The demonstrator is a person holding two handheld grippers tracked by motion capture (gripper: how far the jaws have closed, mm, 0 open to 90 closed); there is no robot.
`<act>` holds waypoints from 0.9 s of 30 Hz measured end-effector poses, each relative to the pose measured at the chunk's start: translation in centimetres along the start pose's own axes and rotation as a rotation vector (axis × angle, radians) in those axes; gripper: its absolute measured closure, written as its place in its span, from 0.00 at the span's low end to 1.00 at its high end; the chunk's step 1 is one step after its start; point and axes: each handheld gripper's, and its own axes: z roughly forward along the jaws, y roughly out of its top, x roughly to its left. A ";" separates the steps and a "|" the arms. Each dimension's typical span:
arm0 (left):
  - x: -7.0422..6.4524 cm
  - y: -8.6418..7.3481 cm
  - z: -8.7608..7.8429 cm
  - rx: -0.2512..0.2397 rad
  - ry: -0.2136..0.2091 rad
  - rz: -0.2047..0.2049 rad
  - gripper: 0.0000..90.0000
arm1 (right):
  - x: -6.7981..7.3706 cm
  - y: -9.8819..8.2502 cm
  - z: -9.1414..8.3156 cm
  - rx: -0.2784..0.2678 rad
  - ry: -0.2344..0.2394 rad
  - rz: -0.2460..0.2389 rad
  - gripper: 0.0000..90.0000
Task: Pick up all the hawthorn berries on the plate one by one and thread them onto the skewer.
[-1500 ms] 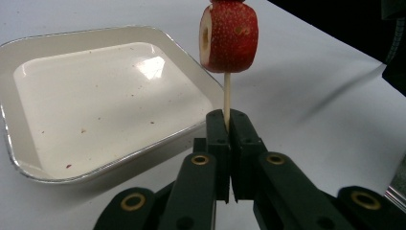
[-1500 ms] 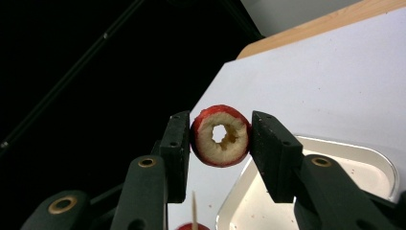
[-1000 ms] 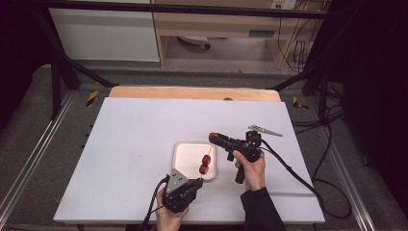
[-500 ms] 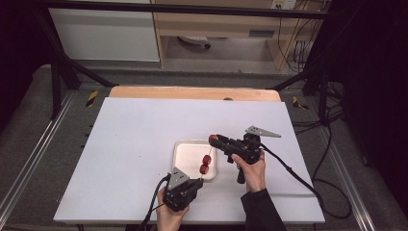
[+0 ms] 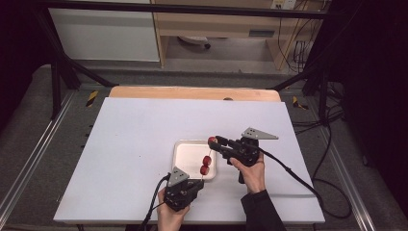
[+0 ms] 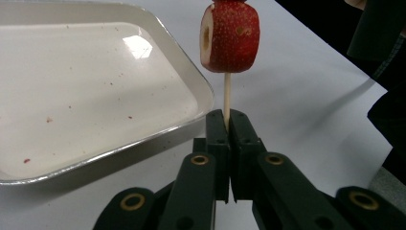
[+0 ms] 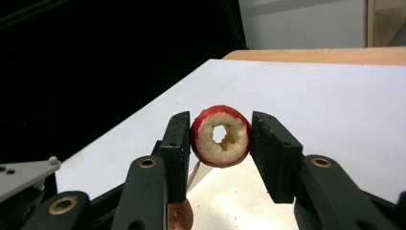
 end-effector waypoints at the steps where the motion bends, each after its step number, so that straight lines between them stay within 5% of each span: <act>1: -0.1 0.0 0.1 0.010 0.002 -0.010 0.98 | 0.1 -0.1 0.0 -0.001 -0.001 -0.011 0.67; 4: -0.1 0.0 0.2 0.015 0.004 -0.019 0.98 | 0.2 -0.3 0.1 -0.004 -0.003 -0.043 0.67; 10: -0.3 0.0 0.0 0.028 -0.026 -0.063 0.98 | 1.1 -0.5 0.5 0.025 -0.067 -0.218 0.67; 20: -0.2 -0.1 0.3 0.050 -0.026 -0.092 0.98 | 1.5 -0.7 0.5 0.027 -0.065 -0.199 0.67; 27: 0.2 0.2 0.2 0.028 -0.015 -0.094 0.98 | 1.7 -1.3 0.7 0.077 -0.063 -0.207 0.67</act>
